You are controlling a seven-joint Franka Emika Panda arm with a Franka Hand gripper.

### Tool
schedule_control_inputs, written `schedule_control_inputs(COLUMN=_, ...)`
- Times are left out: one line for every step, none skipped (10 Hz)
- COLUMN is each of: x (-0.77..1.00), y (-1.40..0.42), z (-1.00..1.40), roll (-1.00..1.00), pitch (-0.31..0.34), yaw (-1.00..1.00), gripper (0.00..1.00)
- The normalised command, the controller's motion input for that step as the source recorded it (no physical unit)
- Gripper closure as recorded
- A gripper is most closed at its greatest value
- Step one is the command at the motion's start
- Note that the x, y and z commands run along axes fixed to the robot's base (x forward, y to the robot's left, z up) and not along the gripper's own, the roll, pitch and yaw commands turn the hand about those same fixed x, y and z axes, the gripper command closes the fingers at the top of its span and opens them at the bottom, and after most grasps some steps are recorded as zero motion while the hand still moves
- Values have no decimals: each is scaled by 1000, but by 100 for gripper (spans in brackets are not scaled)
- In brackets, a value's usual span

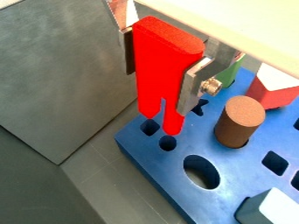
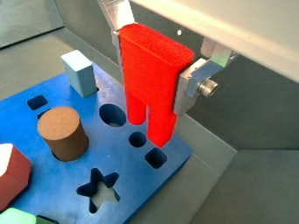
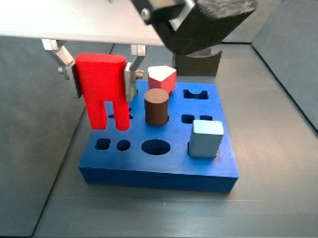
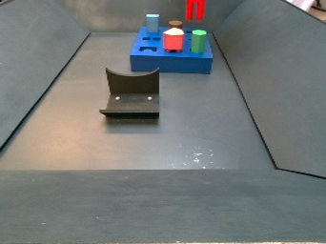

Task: Pick up the square-circle object. Move up. Rotate the square-circle object. Move to above the board. Insert the square-circle object.
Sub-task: Insert the square-circle object.

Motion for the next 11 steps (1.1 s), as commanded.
schedule_control_inputs(x=-20, y=0, z=0, roll=0, pitch=0, yaw=0, gripper=100)
schedule_control_inputs(x=0, y=0, z=-3, roll=0, pitch=-10, yaw=0, gripper=100)
schedule_control_inputs(x=0, y=-49, z=-263, roll=33, pitch=-70, yaw=0, gripper=100)
schedule_control_inputs(x=111, y=-63, z=-346, roll=103, pitch=-76, yaw=0, gripper=100)
schedule_control_inputs(x=86, y=-20, z=-309, roll=91, pitch=-53, yaw=0, gripper=100)
schedule_control_inputs(x=0, y=-17, z=-229, roll=73, pitch=-59, yaw=0, gripper=100)
schedule_control_inputs(x=0, y=0, z=-94, roll=37, pitch=-23, yaw=0, gripper=100)
schedule_control_inputs(x=0, y=-9, z=-9, roll=6, pitch=0, yaw=0, gripper=100)
schedule_control_inputs(x=0, y=-60, z=-66, roll=30, pitch=0, yaw=0, gripper=100)
schedule_control_inputs(x=51, y=-143, z=-203, roll=84, pitch=-17, yaw=0, gripper=100)
schedule_control_inputs(x=237, y=-254, z=-423, roll=126, pitch=-47, yaw=-46, gripper=100)
